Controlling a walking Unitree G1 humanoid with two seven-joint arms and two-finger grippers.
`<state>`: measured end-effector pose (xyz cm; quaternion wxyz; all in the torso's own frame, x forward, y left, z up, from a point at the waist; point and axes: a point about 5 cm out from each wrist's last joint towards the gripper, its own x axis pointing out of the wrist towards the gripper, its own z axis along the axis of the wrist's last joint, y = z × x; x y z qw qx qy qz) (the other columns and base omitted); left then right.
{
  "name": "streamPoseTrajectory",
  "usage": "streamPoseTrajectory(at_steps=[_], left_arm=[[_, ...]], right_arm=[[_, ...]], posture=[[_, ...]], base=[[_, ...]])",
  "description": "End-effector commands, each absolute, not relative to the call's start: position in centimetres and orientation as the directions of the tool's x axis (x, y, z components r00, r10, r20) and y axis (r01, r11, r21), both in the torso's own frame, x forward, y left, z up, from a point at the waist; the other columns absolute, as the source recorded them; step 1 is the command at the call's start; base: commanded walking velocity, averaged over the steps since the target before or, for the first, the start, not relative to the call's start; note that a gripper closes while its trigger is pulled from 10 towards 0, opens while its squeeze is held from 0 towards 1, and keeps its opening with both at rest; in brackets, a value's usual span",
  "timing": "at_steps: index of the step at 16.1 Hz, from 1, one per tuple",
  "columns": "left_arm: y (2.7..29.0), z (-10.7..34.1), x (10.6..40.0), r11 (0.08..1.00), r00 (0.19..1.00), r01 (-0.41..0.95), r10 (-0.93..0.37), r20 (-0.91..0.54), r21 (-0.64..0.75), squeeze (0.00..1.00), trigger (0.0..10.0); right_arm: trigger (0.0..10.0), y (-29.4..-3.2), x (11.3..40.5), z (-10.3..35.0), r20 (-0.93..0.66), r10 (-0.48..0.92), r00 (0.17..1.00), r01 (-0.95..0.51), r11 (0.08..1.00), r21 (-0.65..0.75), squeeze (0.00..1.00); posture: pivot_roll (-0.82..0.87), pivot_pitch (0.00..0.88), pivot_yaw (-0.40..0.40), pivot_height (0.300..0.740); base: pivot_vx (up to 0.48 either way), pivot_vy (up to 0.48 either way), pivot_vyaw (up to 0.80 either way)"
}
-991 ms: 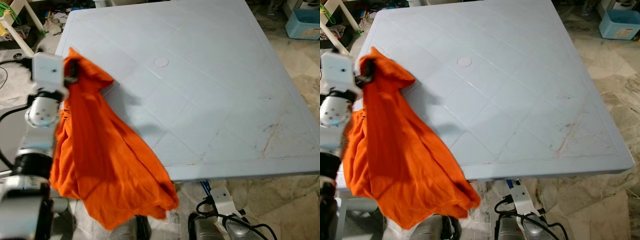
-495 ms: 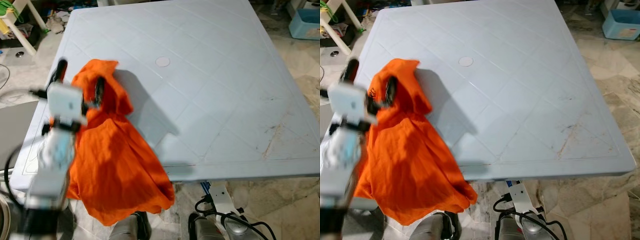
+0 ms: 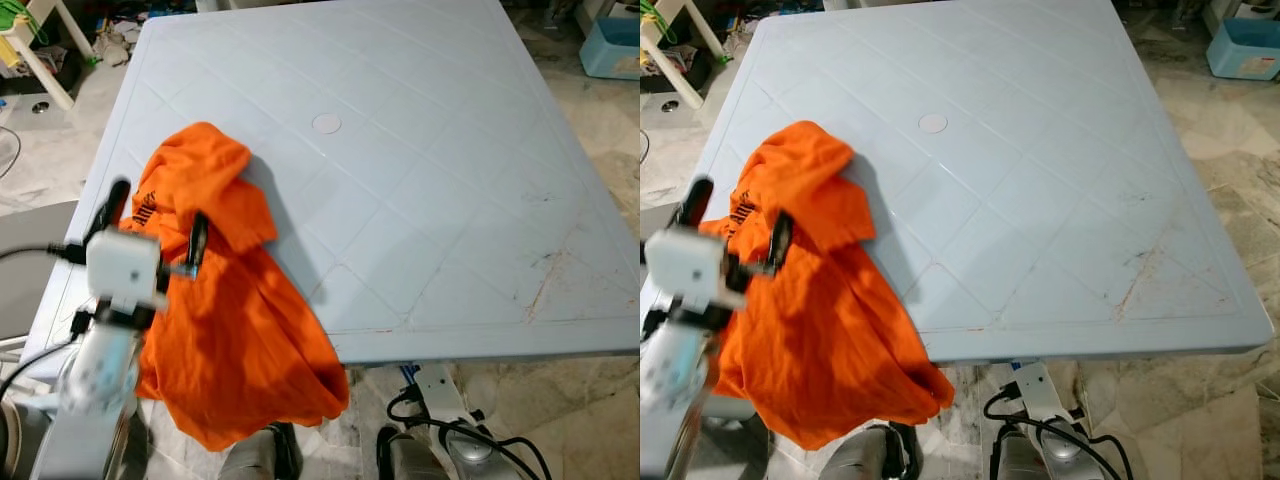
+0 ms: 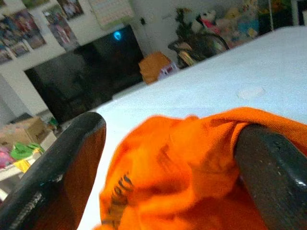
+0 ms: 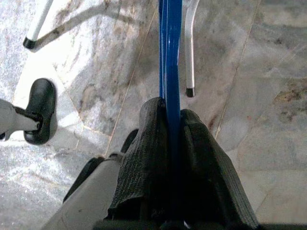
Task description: Hang hanger
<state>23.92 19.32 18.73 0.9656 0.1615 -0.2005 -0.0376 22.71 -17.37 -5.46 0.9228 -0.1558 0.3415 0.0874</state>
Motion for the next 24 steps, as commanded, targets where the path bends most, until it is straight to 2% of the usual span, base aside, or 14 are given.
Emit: streamPoseTrajectory(at_steps=[1,6,7,8,9,10,11,15,19,24], left_arm=[[19.6,18.4,23.3,0.949,0.931,0.018,-0.131,0.340,0.316,1.00,10.0],[19.9,14.8,22.4,0.987,0.994,-0.002,-0.016,0.109,0.163,1.00,10.0],[19.5,13.5,22.4,0.996,1.000,0.001,-0.004,0.027,0.090,0.58,10.0],[19.1,12.5,22.5,0.999,0.999,0.013,-0.011,-0.046,0.044,0.00,9.2],[19.1,12.3,22.6,1.000,0.998,0.009,-0.007,-0.070,0.029,0.00,9.2],[19.4,10.9,22.8,1.000,0.983,-0.012,0.010,-0.182,-0.012,0.00,2.2],[19.8,10.3,22.8,0.998,0.976,-0.045,0.037,-0.217,-0.032,0.00,0.0],[19.7,10.0,24.0,0.995,0.967,-0.058,0.036,-0.254,-0.078,0.00,0.0],[19.9,10.0,26.0,0.979,0.948,-0.130,0.077,-0.309,-0.156,0.00,0.0],[20.1,11.8,29.3,0.986,0.968,-0.097,0.062,-0.245,-0.133,0.00,0.0]], right_arm=[[10.0,-17.1,21.8,-6.1,-0.688,0.060,0.724,-0.284,0.934,-0.218,0.00],[10.0,-17.0,22.1,-6.0,-0.686,0.067,0.725,-0.290,0.932,-0.217,0.00],[10.0,-17.0,22.2,-5.9,-0.685,0.068,0.725,-0.292,0.932,-0.217,0.00],[10.0,-17.0,22.2,-5.9,-0.685,0.069,0.725,-0.294,0.931,-0.218,0.00],[10.0,-17.0,22.2,-5.9,-0.685,0.069,0.725,-0.294,0.931,-0.218,0.00],[10.0,-17.0,22.2,-5.9,-0.685,0.067,0.725,-0.293,0.931,-0.219,0.00],[10.0,-17.1,22.2,-5.9,-0.685,0.065,0.726,-0.290,0.931,-0.219,0.00],[10.0,-17.4,22.1,-6.0,-0.686,0.051,0.726,-0.276,0.935,-0.223,0.00],[10.0,-17.4,22.0,-6.0,-0.686,0.050,0.725,-0.275,0.936,-0.222,0.00],[10.0,-17.5,21.9,-6.0,-0.685,0.043,0.728,-0.266,0.938,-0.224,0.00]], posture=[[-0.04,0.261,0.065,0.740],[-0.04,0.256,0.065,0.740],[-0.04,0.255,0.064,0.740],[-0.05,0.254,0.064,0.740],[-0.05,0.255,0.065,0.740],[-0.05,0.255,0.064,0.740],[-0.06,0.255,0.065,0.740],[-0.07,0.255,0.070,0.740],[-0.08,0.254,0.067,0.740],[-0.10,0.255,0.068,0.740]], base=[[0.000,0.000,0.00],[0.000,0.000,0.00],[0.000,0.000,0.00],[0.000,0.000,0.00],[0.000,0.000,0.00],[0.000,0.000,0.00],[0.000,0.000,0.00],[0.000,0.000,0.00],[0.000,0.000,0.00],[0.000,0.000,0.00]])
